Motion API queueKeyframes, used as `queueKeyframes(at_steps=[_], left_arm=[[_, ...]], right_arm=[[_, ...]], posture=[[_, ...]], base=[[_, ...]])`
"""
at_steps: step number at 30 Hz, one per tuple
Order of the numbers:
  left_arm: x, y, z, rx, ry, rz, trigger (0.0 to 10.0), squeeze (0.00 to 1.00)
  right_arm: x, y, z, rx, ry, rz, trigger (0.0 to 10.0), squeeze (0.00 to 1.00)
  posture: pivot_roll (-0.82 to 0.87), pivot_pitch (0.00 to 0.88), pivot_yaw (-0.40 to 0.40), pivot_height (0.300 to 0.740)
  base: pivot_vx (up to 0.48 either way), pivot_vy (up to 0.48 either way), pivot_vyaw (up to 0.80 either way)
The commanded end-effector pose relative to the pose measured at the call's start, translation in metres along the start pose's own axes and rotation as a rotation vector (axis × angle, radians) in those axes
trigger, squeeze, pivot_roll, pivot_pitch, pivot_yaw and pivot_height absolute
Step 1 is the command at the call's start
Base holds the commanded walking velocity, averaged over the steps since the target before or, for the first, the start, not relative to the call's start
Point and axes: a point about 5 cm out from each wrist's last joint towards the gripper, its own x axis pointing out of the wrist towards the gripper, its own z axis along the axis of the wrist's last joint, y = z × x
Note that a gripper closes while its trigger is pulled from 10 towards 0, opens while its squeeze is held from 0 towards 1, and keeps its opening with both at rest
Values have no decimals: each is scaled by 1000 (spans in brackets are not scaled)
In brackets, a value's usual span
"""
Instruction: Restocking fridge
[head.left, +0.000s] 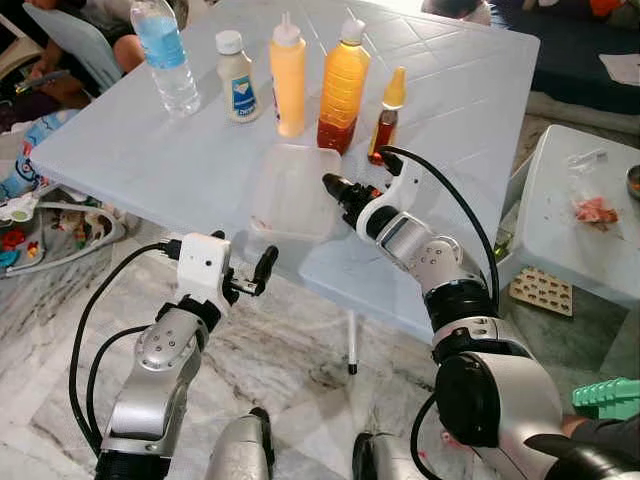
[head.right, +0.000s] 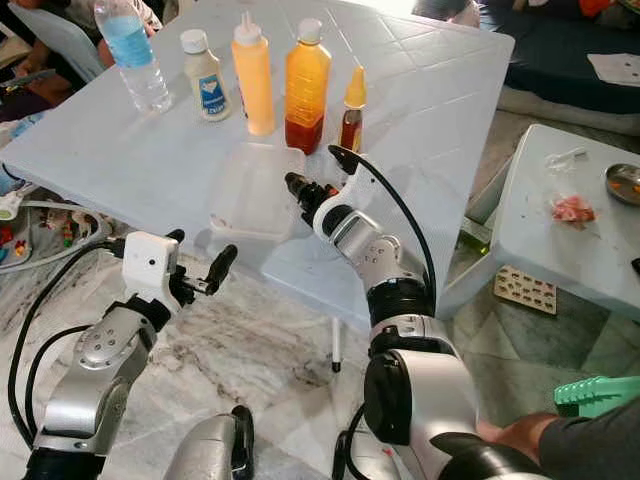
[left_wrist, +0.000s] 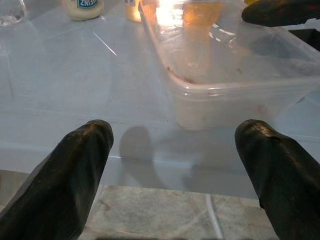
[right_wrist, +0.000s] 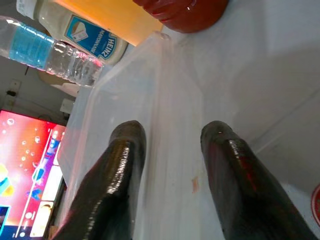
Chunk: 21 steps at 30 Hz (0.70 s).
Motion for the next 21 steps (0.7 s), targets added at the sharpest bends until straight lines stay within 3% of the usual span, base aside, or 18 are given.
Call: queueKeyframes(at_steps=[1,21], left_arm=[[-2,-2,1,8,1,3,10000,0],[-1,-1,1,17,-1,6,10000,0]], right_arm=[[1,-2,-1,-2,9,-18,0,0],[-2,-9,7,-26,-64,-81,0,0]], posture=[[103,178,-14,740],[100,170,-13,740]], base=[[0,0,0],[0,0,0]])
